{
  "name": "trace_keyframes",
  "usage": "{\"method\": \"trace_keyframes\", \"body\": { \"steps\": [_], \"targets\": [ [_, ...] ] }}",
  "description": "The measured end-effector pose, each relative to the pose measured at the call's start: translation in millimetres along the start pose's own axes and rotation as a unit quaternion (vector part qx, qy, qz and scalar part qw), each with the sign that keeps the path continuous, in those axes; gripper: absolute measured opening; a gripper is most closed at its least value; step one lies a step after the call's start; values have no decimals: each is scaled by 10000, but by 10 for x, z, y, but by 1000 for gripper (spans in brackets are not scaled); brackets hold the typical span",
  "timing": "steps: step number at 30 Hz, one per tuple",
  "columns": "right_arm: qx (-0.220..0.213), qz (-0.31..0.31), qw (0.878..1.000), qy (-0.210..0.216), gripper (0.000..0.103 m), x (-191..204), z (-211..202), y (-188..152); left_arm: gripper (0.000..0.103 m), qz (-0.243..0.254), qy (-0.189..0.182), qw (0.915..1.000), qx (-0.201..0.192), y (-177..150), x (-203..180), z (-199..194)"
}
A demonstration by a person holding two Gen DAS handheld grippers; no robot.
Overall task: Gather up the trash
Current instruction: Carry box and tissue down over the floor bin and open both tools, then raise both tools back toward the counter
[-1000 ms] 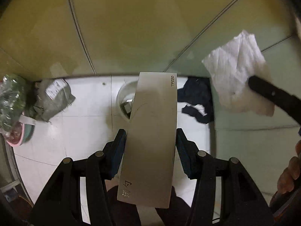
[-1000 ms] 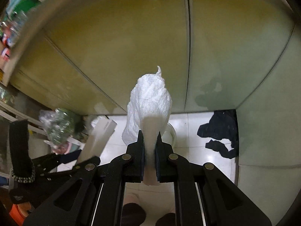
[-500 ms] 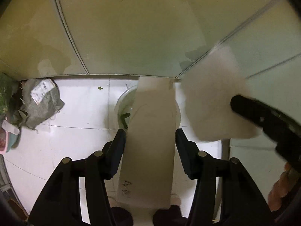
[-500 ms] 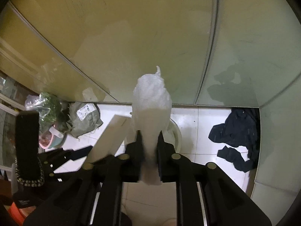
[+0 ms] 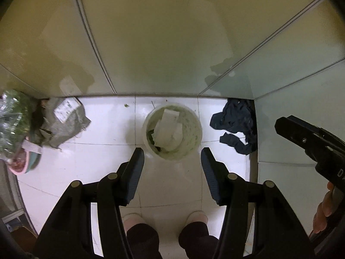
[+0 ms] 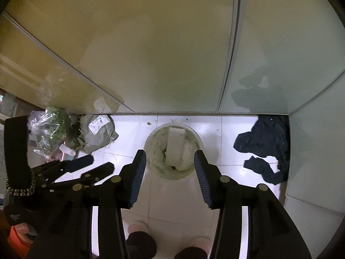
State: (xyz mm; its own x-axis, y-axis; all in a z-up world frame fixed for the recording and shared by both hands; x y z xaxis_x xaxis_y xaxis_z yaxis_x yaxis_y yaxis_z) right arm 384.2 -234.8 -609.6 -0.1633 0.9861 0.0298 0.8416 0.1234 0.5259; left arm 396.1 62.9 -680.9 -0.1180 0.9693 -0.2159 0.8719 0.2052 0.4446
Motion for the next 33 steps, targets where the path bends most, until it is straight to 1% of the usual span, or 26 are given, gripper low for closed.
{"method": "trace_keyframes", "body": {
  "steps": [1,2,6,9,14,16,19,20,23,25,26,27,29,32,33],
  "targets": [
    [-12,-2,10000,-2,43,21,-66,31,54,25,16,10000,-50,57,-15,-154],
    [-49,-1,10000,-4,43,70,-233,107,54,47,28,9999,-101,120,-39,-332],
    [-191,4,9998,20,43,239,-691,321,54,162,38,9994,-304,386,-150,-991],
    [-383,11,9993,43,43,405,-1172,557,54,230,22,9983,-544,614,-254,-1530],
    [-800,28,9967,105,43,676,-1949,928,54,355,-59,9930,-1125,1031,-406,-2539],
    [-1055,2,9944,102,43,822,-2310,1095,54,358,-120,9897,-1380,1185,-439,-2924],
    [-1442,-47,9895,36,43,994,-2805,1305,54,447,-203,9818,-1834,1429,-471,-3554],
    [-1563,-52,9877,13,43,1033,-2939,1358,54,479,-213,9794,-1950,1479,-480,-3696],
    [-1998,2,9798,-80,43,1177,-3414,1524,54,651,-262,9690,-2368,1653,-460,-4194],
    [-2232,47,9747,-105,43,1209,-3639,1612,54,775,-326,9604,-2655,1757,-473,-4530],
    [-2405,89,9705,-145,43,1259,-3796,1653,54,818,-361,9573,-2751,1784,-465,-4661],
    [-2482,104,9685,-162,43,1278,-3862,1710,54,869,-403,9530,-2876,1827,-466,-4801],
    [-2736,108,9615,-236,43,1399,-4078,1769,57,948,-443,9468,-3043,1882,-467,-4985],
    [-3071,91,9510,-355,43,1485,-4321,1830,63,1037,-430,9380,-3278,1973,-497,-5208],
    [-3141,90,9486,-365,43,1499,-4383,1859,67,1054,-441,9360,-3330,2011,-507,-5254]
  ]
}}
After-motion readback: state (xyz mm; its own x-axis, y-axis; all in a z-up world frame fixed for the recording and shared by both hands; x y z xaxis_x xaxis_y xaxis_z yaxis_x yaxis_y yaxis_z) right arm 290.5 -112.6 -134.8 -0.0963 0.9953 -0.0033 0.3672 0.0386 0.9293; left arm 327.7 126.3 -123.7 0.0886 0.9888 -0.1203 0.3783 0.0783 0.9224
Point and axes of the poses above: each gripper's, at about its wrist camera, not at the fingertips, and z roughly the way its jaws point, x to its left, y to its top, the point moved 5 cm from there along z, roughly the way its jaws point, and after that the axes turned 15 degrees about -x, right-handed, at the moved point
